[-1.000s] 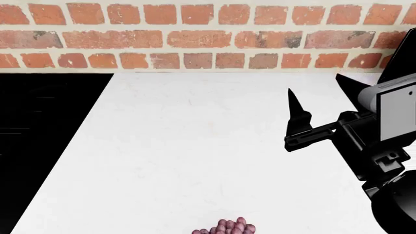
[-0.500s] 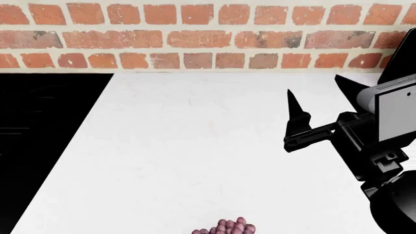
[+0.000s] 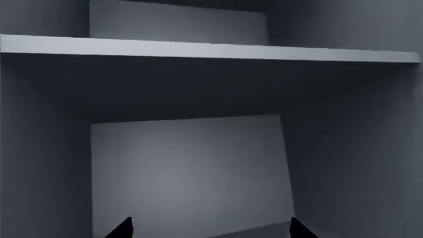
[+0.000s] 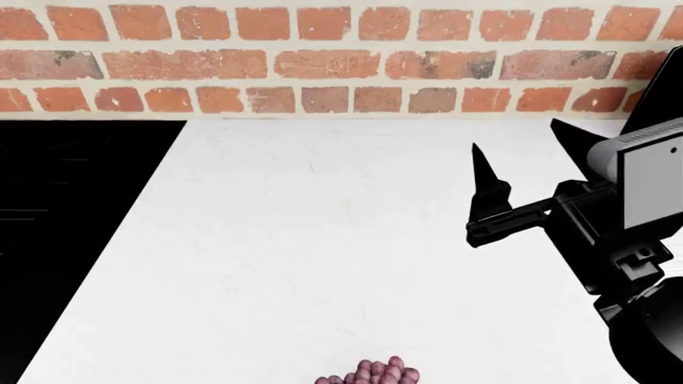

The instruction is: Pick the grape, celery from the counter and place them in the cabinet. Then close the cabinet.

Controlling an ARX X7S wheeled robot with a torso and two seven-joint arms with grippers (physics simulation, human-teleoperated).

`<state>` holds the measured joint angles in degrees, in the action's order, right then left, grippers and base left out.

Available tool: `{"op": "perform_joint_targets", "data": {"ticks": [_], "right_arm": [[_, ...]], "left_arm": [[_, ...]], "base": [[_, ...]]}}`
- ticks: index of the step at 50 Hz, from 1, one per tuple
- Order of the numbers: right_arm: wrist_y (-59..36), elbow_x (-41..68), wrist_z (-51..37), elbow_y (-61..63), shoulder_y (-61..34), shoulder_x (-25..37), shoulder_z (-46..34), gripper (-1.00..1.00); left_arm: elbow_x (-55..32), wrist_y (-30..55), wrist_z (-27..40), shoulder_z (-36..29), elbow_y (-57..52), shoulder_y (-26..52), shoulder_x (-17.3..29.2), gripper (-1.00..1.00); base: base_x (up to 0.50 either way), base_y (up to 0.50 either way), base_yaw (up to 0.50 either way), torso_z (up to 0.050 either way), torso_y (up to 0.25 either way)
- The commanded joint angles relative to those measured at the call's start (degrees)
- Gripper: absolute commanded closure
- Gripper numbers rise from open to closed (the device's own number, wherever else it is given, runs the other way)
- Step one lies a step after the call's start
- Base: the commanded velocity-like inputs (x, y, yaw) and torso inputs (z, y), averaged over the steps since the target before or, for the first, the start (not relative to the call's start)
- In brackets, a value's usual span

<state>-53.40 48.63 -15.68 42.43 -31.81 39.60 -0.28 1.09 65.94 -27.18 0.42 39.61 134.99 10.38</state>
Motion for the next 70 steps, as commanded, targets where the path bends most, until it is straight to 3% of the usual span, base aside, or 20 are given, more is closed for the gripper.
{"op": "perform_joint_targets", "data": {"ticks": [1, 11, 20, 25, 37, 43, 70], "right_arm": [[0.22, 0.18, -0.16, 0.15, 0.22, 0.22, 0.13, -1.00], [-0.05, 0.54, -0.53, 0.34, -0.05, 0.32, 0.02, -1.00], [-0.61, 1.18, -0.88, 0.40, -1.00, 0.57, 0.08, -1.00], [-1.04, 1.82, -1.17, 0.62, -1.38, 0.87, 0.49, -1.00], [-1.18, 1.90, -1.45, 0.45, -1.84, 0.95, 0.08, -1.00], [-1.12, 1.88, -1.58, 0.41, -1.84, 0.97, -0.05, -1.00], [0.17, 0.79, -1.37, -0.22, -1.21, 0.87, -1.24, -1.00]], "left_arm": [[-6.57, 4.87, -5.42, 2.28, -6.15, -0.03, 0.65, -1.00], [-13.86, 12.27, -8.93, 5.71, -11.05, -0.18, 1.22, -1.00], [-22.29, 22.13, -16.03, 2.80, -9.63, 0.00, 4.22, -1.00], [-26.17, 23.99, -21.15, -3.83, -7.09, -0.01, 6.79, -1.00], [-57.02, 24.02, -15.58, -24.52, -6.04, 0.00, 16.01, -1.00], [-63.06, 23.96, -16.50, -32.46, -8.93, -0.04, 18.37, -1.00], [-88.57, 23.58, -12.12, -55.19, -18.87, -2.78, 25.63, -1.00]], "base": [[0.00, 0.00, 0.00, 0.000, 0.000], [0.00, 0.00, 0.00, 0.000, 0.000], [0.00, 0.00, 0.00, 0.000, 0.000], [0.00, 0.00, 0.00, 0.000, 0.000], [0.00, 0.00, 0.00, 0.000, 0.000], [0.00, 0.00, 0.00, 0.000, 0.000], [0.00, 0.00, 0.00, 0.000, 0.000]]}}
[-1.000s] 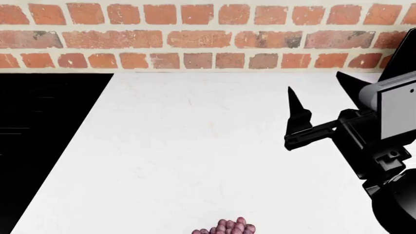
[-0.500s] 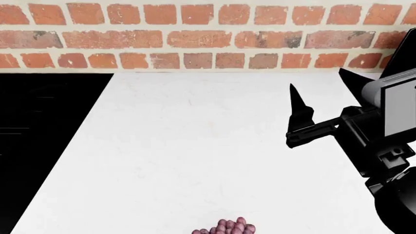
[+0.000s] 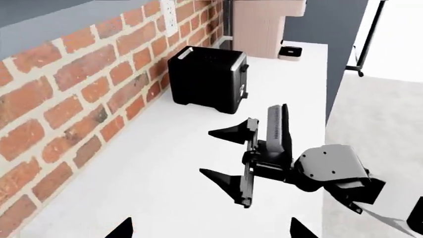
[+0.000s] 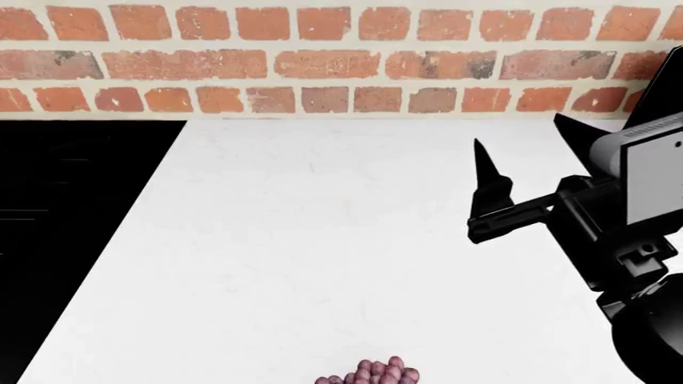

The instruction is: Pick the grape, celery from the counter and place them in the cabinet. Then close the cabinet.

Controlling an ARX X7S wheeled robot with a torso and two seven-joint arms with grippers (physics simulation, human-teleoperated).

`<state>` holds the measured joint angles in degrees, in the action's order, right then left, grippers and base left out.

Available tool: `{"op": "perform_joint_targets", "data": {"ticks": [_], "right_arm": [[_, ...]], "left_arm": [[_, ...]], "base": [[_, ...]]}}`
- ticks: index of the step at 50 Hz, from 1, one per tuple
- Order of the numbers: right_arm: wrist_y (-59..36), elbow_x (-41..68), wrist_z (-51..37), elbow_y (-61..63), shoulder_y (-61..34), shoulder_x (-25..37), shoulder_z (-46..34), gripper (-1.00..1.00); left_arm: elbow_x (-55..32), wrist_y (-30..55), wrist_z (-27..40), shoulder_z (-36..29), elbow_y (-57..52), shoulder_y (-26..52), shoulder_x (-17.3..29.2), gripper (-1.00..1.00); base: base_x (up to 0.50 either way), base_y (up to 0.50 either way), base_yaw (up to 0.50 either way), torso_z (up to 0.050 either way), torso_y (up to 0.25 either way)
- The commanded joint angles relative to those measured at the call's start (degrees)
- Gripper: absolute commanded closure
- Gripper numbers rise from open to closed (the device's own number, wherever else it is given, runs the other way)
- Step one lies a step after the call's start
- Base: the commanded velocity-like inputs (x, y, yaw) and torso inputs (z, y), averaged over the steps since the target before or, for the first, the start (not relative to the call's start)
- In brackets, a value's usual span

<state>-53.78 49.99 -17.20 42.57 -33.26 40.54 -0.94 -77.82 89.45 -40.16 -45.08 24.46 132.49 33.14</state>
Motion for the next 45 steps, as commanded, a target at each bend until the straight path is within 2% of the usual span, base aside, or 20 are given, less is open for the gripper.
{"op": "perform_joint_targets", "data": {"ticks": [1, 6, 13, 30, 45], "right_arm": [[0.63, -0.61, 0.17, -0.40, 0.28, -0.07, -0.60, -1.00], [0.63, -0.45, 0.03, -0.39, 0.31, -0.02, -0.54, -1.00], [0.58, -0.41, -0.09, -0.50, 0.08, -0.06, -0.81, -1.00], [1.41, -0.59, -0.07, -1.01, 0.46, 0.08, -0.58, -1.00], [1.69, -0.53, -0.31, -1.05, 0.62, -0.06, -0.88, -1.00]], "left_arm": [[-10.61, 0.12, 0.96, -10.89, -3.99, -0.12, 3.15, -1.00], [-16.08, 0.11, 1.88, -17.41, -3.85, 1.41, 4.09, -1.00], [-19.73, -0.30, 3.81, -20.78, -5.83, 1.28, 5.31, -1.00], [-27.80, -1.21, 8.37, -25.85, -12.91, -0.67, 7.75, -1.00], [-32.26, -3.66, 13.33, -27.40, -20.28, -2.19, 9.44, -1.00]], "base": [[0.00, 0.00, 0.00, 0.000, 0.000], [0.00, 0.00, 0.00, 0.000, 0.000], [0.00, 0.00, 0.00, 0.000, 0.000], [0.00, 0.00, 0.00, 0.000, 0.000], [0.00, 0.00, 0.00, 0.000, 0.000]]}}
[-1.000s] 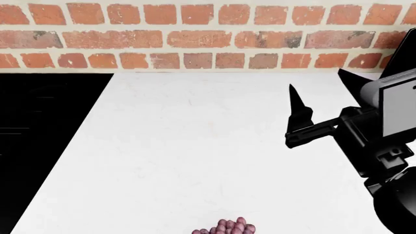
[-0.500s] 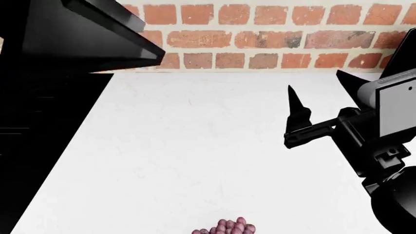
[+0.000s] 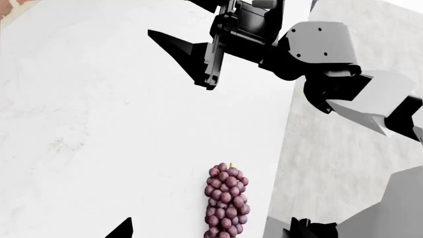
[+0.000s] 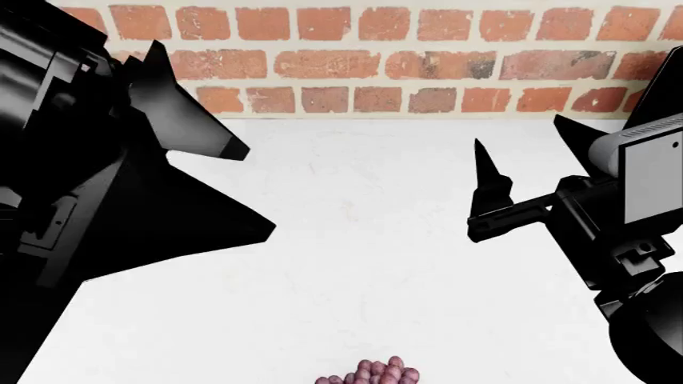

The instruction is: Pick the grape, celery from the counter and place them in the cabinet. Then close the cabinet.

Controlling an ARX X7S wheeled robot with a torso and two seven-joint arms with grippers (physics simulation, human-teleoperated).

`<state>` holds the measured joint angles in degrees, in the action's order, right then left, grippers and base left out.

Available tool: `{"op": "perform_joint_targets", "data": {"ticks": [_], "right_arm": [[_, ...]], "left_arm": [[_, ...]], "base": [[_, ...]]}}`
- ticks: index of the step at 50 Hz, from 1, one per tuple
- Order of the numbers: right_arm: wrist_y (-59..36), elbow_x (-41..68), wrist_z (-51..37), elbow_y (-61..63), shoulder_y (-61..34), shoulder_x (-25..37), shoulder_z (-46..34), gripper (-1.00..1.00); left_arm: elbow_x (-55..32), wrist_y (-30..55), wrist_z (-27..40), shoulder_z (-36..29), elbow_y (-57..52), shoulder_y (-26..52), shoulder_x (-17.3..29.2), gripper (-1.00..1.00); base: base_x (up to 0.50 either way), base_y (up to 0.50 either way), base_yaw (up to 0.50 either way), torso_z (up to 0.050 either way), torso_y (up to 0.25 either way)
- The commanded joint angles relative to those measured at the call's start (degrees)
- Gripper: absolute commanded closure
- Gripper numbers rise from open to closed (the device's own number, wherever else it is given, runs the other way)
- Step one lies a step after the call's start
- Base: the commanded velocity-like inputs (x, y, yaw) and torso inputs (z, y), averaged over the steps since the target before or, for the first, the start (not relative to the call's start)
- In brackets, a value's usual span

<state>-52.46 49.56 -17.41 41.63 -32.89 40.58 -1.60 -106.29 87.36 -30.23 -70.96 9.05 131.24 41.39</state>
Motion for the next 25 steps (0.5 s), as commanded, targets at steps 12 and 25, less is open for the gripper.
{"op": "perform_joint_targets", "data": {"ticks": [12, 25], "right_arm": [[1.05, -0.50, 0.07, -0.39, 0.65, -0.14, -0.54, -1.00], [0.72, -0.07, -0.44, -0.09, 0.21, -0.20, -0.81, -1.00]], "left_arm": [[-8.18, -4.46, 7.90, -2.59, -8.70, -3.07, 2.13, -1.00], [-11.82, -6.77, 12.39, -3.39, -12.56, -4.45, 3.23, -1.00]], "base": [[0.00, 0.00, 0.00, 0.000, 0.000], [0.00, 0.00, 0.00, 0.000, 0.000]]}}
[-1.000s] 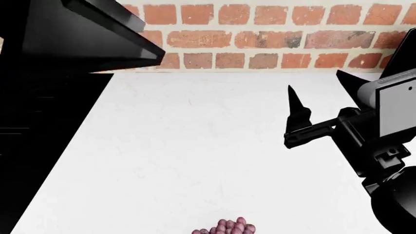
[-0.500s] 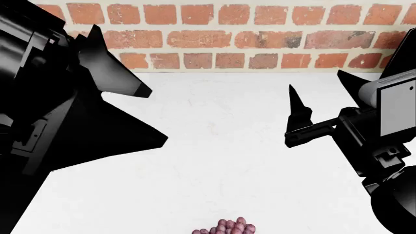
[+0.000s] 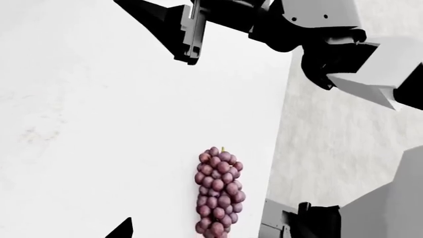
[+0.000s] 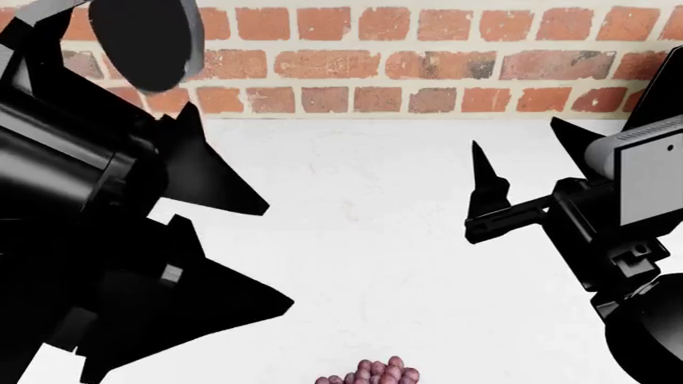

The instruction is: Pick the grape, celery from the counter and place them in the cabinet. Then close the cabinet.

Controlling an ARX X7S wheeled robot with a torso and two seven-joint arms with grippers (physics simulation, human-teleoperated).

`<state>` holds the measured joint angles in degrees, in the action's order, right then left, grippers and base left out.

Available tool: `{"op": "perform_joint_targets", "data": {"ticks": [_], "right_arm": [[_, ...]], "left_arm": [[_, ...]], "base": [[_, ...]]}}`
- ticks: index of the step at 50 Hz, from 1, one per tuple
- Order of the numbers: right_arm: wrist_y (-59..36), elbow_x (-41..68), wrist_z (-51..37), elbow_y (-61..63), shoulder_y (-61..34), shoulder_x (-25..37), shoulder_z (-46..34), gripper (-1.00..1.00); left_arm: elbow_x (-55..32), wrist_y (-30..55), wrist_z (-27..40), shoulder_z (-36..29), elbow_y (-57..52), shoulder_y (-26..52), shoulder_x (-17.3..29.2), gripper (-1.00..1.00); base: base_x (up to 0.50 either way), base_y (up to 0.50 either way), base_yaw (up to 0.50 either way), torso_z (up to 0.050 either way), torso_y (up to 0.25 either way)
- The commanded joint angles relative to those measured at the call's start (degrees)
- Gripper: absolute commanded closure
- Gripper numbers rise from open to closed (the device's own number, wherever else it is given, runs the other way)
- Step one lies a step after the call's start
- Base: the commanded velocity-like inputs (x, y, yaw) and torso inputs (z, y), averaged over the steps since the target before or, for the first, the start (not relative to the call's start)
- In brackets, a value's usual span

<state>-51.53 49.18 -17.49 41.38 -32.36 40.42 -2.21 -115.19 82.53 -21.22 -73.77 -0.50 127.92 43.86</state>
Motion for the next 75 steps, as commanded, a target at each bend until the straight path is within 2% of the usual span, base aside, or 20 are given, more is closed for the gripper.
{"op": "perform_joint_targets", "data": {"ticks": [1, 18, 60, 75], "right_arm": [[-0.24, 0.37, -0.36, 0.18, -0.41, -0.03, -0.22, -1.00], [0.35, 0.74, -0.32, 0.10, 0.04, 0.28, 0.26, -1.00], [2.24, 0.70, -0.26, 0.05, 2.24, 0.86, 0.93, -1.00], [3.53, -0.10, 0.22, -0.63, 2.97, 0.67, 0.60, -1.00]], "left_arm": [[-2.97, -2.15, 3.60, -0.59, -3.16, -1.20, 0.75, -1.00], [-1.85, -6.39, 6.19, -0.67, -6.18, -5.73, 0.08, -1.00], [-0.32, -8.63, 8.40, -3.23, -12.36, -13.14, -0.26, -1.00], [1.55, -11.74, 10.33, -3.95, -12.48, -16.14, -1.81, -1.00]], "base": [[0.00, 0.00, 0.00, 0.000, 0.000], [0.00, 0.00, 0.00, 0.000, 0.000], [0.00, 0.00, 0.00, 0.000, 0.000], [0.00, 0.00, 0.00, 0.000, 0.000]]}}
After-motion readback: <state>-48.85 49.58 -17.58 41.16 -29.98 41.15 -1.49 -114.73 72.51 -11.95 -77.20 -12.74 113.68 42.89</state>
